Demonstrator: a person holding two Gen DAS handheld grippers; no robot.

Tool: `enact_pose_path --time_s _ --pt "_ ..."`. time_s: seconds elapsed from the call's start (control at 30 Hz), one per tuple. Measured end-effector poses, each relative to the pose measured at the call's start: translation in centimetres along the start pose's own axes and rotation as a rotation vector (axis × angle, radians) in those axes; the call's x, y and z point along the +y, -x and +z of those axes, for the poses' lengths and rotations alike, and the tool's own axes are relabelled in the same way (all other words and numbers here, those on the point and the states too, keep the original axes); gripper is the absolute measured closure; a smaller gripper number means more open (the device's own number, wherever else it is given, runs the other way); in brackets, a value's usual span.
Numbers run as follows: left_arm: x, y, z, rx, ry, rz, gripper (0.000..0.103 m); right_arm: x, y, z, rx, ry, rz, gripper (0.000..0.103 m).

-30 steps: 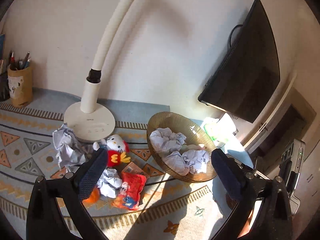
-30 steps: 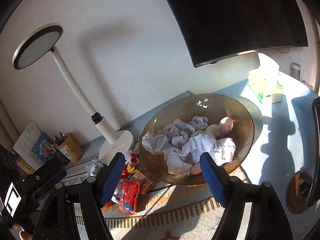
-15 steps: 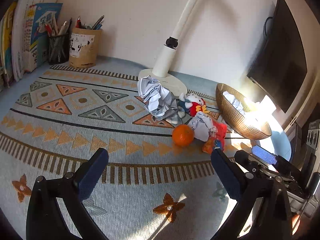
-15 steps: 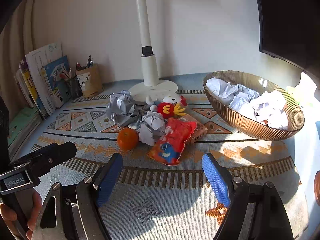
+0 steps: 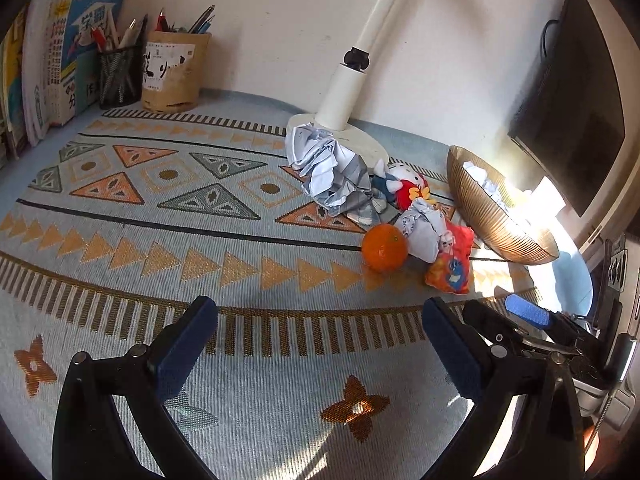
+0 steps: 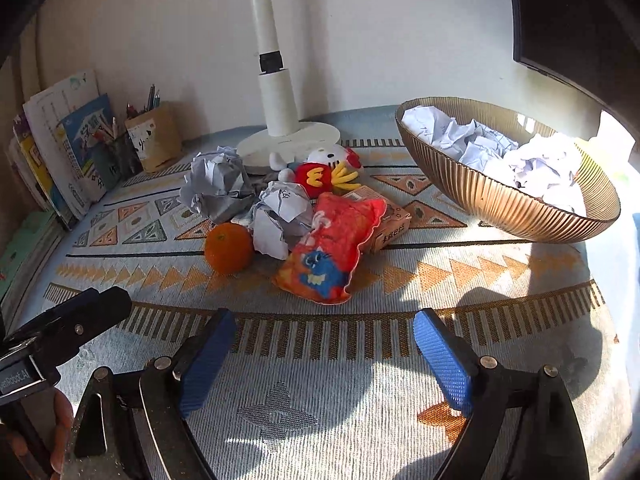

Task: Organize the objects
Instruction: 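Grasp the red snack bag with the right gripper while the left grasps a grey paper ball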

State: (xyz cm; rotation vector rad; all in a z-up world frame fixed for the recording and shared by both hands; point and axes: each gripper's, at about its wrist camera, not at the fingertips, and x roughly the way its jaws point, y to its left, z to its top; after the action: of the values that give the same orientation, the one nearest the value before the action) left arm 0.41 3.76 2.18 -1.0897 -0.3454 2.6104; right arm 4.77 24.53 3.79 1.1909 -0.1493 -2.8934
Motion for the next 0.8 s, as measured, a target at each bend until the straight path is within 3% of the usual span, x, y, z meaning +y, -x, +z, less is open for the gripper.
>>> enact_pose_path --time_s 0.17,0.27,0.37,0.4,0.47,0.57,0.67,0.73,0.8 --pt "0.4 -0.2 0.1 0.017 0.021 -0.001 0.001 -0.5 -0.2 0.2 0.008 -0.026 0.008 0.013" --pt "0.1 -0.5 0.5 0.036 0.009 0.043 0.001 -1.3 -0.3 1.0 0.015 -0.07 0.005 0.013" --pt "-1.5 -0.3 2.7 0.017 -0.109 0.13 0.001 -2.5 -1.7 2.2 0.07 -0.114 0.025 0.015" --pt "-2.0 -0.1 3.9 -0.005 -0.143 0.135 0.001 -2.7 -2.3 2.6 0.096 -0.13 0.04 0.023" --pt "-2.4 -1.0 6.3 0.007 -0.185 0.076 0.001 -3.1 -3.6 3.4 0.143 -0.159 0.081 0.031" --pt "-2.1 -5.0 9.0 0.119 -0.193 0.0 0.001 -2.9 -5.6 4.1 0.186 -0.171 0.056 0.032" --pt "-1.4 -8.0 10.5 0.122 -0.146 0.018 0.001 -2.3 -5.9 4.4 0.135 -0.138 0.043 0.038" --pt "-1.0 -9.8 11.0 0.153 -0.096 -0.026 0.001 -2.1 -6.1 4.3 0.138 -0.124 0.037 0.038" --pt "-1.2 -11.2 11.1 0.164 -0.068 -0.024 0.002 -1.8 -6.0 4.3 0.136 -0.109 0.033 0.041"
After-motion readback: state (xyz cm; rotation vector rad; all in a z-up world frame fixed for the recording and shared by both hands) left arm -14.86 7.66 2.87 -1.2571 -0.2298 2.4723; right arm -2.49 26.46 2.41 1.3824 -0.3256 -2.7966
